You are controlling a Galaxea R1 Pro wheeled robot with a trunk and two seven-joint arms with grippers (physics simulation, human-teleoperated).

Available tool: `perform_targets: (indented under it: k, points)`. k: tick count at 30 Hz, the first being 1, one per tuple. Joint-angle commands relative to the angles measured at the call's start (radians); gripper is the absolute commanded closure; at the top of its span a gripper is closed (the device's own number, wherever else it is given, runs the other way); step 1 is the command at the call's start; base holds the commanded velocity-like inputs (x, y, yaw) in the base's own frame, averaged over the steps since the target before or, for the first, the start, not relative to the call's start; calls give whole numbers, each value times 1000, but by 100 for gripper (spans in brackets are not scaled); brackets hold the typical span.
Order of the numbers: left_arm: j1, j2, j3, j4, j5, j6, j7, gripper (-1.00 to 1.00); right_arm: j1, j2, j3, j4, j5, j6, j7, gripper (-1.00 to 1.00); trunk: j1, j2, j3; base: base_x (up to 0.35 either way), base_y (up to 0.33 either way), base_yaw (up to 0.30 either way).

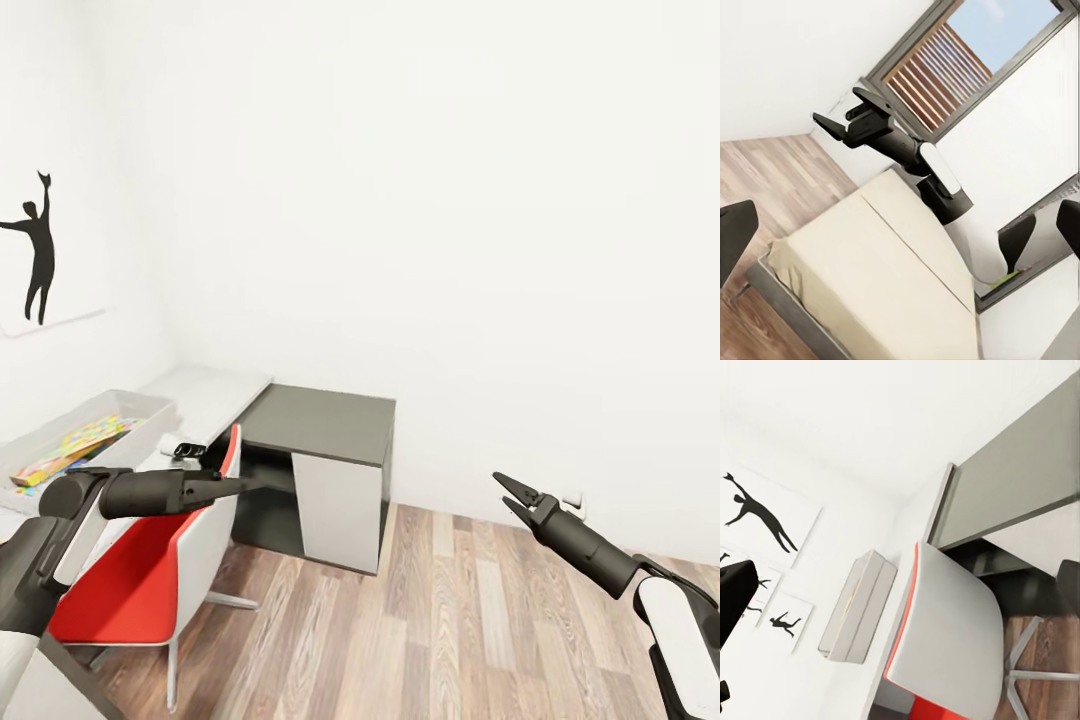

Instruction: Put all the toys in the child's room - the three board games (two on the bed and one on the table), the two jigsaw puzzles on the table, and the tennis ball on the table - inside the toy box on the table in the child's room.

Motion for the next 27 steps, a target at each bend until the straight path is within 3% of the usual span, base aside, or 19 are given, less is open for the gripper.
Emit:
perform_targets:
  k: [1, 21, 27]
  points:
    - [-1, 1, -2, 0, 2, 11, -3, -100, -1, 0, -2, 0, 2, 6, 4, -100, 1, -2, -2, 0, 0, -279]
    - [0, 1, -2, 4, -1, 9, 4, -100, -1, 0, -1, 5, 11, -2, -6, -100, 1, -2, -2, 0, 0, -272]
    - [-1, -6, -4, 48, -4, 1, 12, -100, -1, 0, -2, 99, 21, -7, -12, -100, 1, -2, -2, 0, 0, -80]
